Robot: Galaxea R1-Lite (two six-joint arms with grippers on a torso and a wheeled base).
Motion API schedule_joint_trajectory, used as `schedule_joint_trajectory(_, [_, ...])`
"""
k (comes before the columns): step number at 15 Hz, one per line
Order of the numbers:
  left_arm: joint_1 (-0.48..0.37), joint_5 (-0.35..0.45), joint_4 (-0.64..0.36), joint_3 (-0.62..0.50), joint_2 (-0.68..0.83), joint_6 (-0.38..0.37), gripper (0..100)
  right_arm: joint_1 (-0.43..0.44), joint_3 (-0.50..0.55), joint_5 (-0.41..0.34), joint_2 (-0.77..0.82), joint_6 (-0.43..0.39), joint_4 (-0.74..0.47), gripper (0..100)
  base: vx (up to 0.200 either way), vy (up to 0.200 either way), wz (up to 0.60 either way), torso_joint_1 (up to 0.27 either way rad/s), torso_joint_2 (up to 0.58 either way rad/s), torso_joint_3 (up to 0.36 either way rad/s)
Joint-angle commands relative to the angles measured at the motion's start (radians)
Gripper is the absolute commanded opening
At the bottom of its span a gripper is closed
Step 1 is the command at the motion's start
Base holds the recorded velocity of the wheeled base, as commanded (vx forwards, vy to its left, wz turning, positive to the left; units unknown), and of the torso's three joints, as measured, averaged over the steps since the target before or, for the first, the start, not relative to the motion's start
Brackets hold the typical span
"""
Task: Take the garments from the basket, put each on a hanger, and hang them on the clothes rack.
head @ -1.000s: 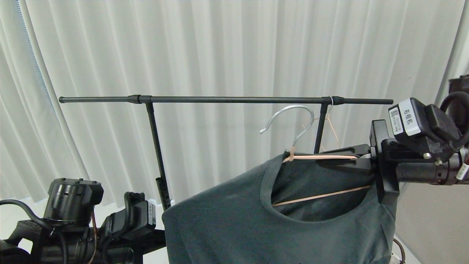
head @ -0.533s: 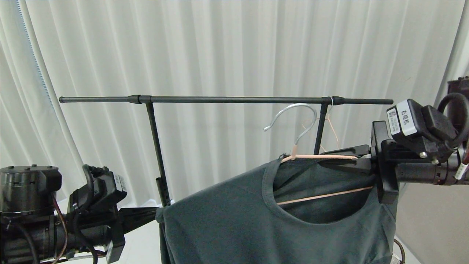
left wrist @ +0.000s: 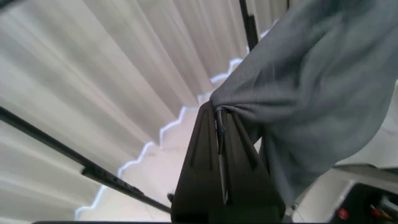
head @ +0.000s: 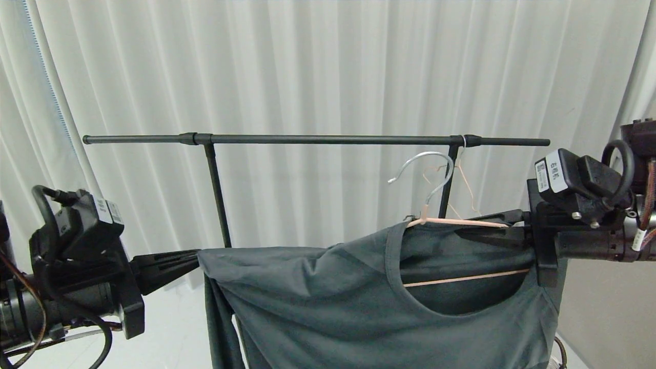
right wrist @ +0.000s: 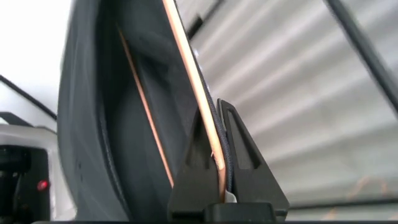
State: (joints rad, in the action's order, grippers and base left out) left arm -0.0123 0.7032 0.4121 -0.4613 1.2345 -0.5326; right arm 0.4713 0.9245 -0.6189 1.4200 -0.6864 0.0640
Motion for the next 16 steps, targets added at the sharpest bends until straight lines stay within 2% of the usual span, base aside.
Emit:
schedule_joint_trajectory(1, [0.006, -0.001, 0.001, -0.022, -0.047, 0.022, 0, -0.037, -0.019, 0.008, 0.008, 0.001, 0.000, 0, 0.000, 0.000, 0.00, 0.000, 0.00, 0.000])
schedule_joint_trajectory(3, [0.006, -0.001, -0.001, -0.017, -0.076, 0.029, 0, -0.066, -0.021, 0.019, 0.011, 0.004, -0.001, 0, 0.000, 0.000, 0.00, 0.000, 0.00, 0.000])
schedule_joint_trajectory(6, [0.006, -0.002, -0.001, -0.007, -0.107, 0.029, 0, -0.071, -0.019, 0.061, 0.011, 0.087, 0.007, 0, 0.000, 0.000, 0.00, 0.000, 0.00, 0.000])
schedule_joint_trajectory(8, [0.006, -0.002, -0.001, 0.009, -0.116, 0.029, 0, -0.072, -0.018, 0.076, 0.011, 0.110, 0.010, 0, 0.000, 0.000, 0.00, 0.000, 0.00, 0.000])
schedule_joint_trajectory(12, [0.008, -0.037, -0.001, 0.099, -0.174, 0.019, 0, -0.092, -0.012, 0.096, 0.011, 0.143, 0.016, 0, 0.000, 0.000, 0.00, 0.000, 0.00, 0.000])
schedule_joint_trajectory(13, [0.000, -0.067, -0.001, 0.135, -0.184, 0.014, 0, -0.092, -0.012, 0.100, 0.011, 0.183, 0.063, 0, 0.000, 0.000, 0.00, 0.000, 0.00, 0.000])
schedule_joint_trajectory(16, [-0.032, -0.088, -0.001, 0.145, -0.170, -0.001, 0, -0.089, -0.007, 0.142, 0.019, 0.266, 0.177, 0, 0.000, 0.000, 0.00, 0.000, 0.00, 0.000])
